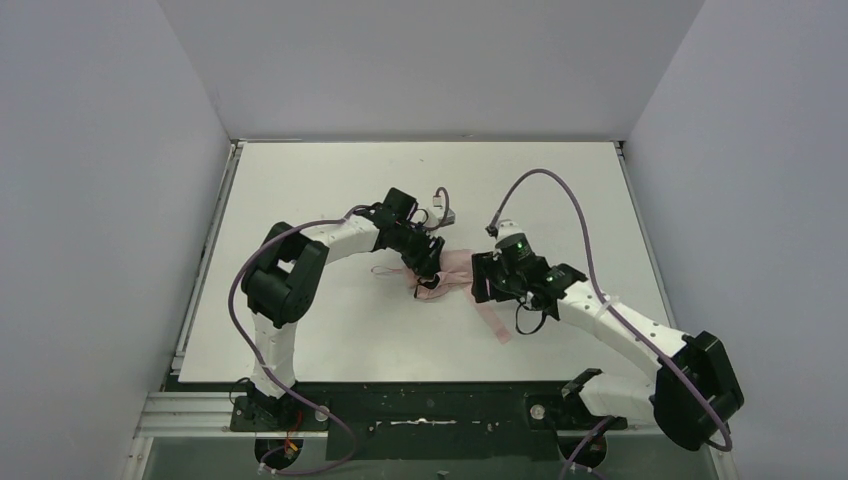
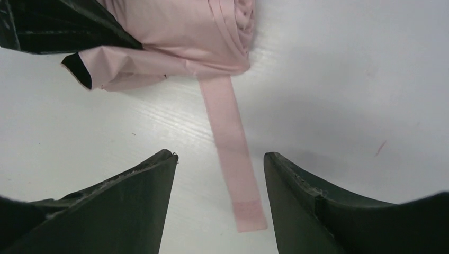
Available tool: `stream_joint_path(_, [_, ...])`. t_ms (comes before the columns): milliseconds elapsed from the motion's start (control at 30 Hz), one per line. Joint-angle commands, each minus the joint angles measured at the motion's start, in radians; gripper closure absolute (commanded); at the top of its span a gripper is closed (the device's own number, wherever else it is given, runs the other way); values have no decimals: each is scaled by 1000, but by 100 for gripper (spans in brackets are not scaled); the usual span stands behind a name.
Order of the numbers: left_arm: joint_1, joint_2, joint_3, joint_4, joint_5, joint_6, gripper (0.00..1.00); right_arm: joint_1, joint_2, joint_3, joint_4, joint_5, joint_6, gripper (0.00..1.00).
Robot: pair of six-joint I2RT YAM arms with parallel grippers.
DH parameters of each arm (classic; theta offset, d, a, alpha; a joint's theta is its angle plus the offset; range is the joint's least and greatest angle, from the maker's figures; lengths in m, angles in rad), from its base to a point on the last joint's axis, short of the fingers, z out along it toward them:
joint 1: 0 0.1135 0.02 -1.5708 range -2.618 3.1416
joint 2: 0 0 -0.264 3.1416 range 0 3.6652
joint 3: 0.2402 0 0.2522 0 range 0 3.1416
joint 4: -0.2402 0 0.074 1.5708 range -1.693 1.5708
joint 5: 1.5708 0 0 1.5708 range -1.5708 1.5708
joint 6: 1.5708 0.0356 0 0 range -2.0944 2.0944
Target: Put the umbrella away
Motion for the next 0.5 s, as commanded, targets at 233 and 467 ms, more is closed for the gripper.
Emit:
stream_joint_path(233, [10,-45,-14,-45,-138,-146,100,182,-148,-274,520,340,689,39])
stream_joint_path(467, [10,-64,-31,-19,-159,-227,100,290,72,-246,751,301,681,39])
